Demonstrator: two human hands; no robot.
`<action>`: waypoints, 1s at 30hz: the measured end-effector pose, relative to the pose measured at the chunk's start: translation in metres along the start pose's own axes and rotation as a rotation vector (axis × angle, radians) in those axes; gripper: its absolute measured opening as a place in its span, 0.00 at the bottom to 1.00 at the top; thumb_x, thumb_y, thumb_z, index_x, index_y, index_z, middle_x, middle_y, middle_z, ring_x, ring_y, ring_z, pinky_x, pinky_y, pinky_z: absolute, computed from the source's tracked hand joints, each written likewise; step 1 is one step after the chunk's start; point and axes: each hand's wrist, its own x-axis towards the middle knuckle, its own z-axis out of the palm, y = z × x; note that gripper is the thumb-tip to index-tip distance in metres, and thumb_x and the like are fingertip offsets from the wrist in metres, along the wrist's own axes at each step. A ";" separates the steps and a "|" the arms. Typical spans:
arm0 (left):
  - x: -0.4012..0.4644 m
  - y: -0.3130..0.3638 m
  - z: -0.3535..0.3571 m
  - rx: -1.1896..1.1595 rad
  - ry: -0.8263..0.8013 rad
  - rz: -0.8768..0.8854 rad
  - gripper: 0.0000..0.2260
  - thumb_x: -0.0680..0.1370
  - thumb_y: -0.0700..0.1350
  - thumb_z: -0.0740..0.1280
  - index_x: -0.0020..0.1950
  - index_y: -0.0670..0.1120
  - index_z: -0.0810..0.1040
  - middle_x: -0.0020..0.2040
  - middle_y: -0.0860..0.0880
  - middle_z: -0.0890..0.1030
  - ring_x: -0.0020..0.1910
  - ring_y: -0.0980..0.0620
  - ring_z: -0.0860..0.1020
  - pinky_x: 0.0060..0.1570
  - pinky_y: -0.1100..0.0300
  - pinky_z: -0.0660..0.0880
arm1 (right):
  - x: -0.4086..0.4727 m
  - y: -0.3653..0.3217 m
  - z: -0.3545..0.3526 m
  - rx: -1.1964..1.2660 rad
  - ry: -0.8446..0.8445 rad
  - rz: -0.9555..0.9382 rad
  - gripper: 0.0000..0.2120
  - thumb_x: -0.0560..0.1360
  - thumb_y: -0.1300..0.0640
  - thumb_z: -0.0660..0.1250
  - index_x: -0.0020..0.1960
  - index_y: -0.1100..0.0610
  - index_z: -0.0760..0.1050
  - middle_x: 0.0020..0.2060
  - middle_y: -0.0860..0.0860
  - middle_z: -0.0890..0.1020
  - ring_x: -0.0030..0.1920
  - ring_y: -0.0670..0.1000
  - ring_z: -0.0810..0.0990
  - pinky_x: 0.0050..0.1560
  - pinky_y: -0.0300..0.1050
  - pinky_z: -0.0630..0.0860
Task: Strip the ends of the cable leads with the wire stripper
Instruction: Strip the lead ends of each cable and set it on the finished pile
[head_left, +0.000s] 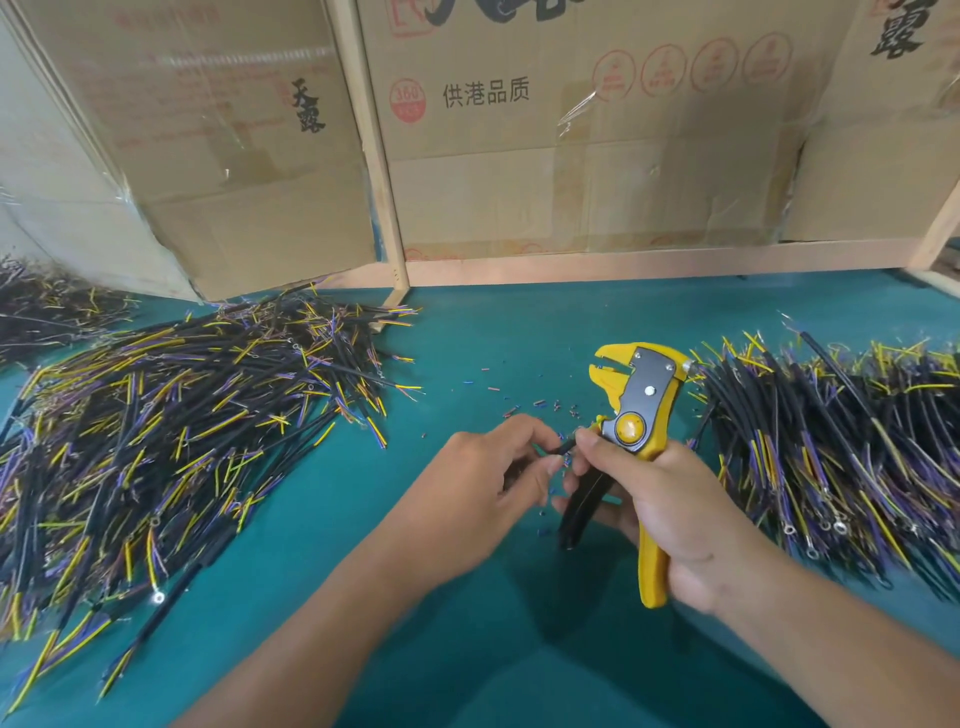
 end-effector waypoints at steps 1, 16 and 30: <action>0.000 0.000 -0.001 -0.001 -0.002 0.001 0.02 0.82 0.44 0.65 0.53 0.48 0.75 0.35 0.53 0.80 0.27 0.58 0.68 0.31 0.72 0.63 | 0.000 0.000 0.000 -0.021 -0.015 -0.005 0.11 0.78 0.58 0.69 0.38 0.60 0.79 0.33 0.57 0.79 0.35 0.55 0.80 0.50 0.66 0.82; -0.002 -0.003 -0.033 -0.010 -0.056 0.097 0.02 0.82 0.46 0.64 0.53 0.53 0.75 0.37 0.51 0.75 0.32 0.47 0.70 0.32 0.53 0.68 | -0.004 -0.013 -0.003 0.107 -0.336 0.117 0.05 0.75 0.60 0.69 0.44 0.62 0.77 0.35 0.57 0.75 0.37 0.56 0.77 0.46 0.60 0.81; -0.002 -0.005 -0.034 0.006 -0.070 0.121 0.03 0.82 0.46 0.64 0.52 0.49 0.76 0.35 0.50 0.73 0.31 0.49 0.66 0.31 0.55 0.65 | -0.001 -0.011 -0.006 0.027 -0.290 0.097 0.08 0.72 0.57 0.71 0.42 0.62 0.78 0.35 0.58 0.75 0.37 0.57 0.76 0.45 0.59 0.81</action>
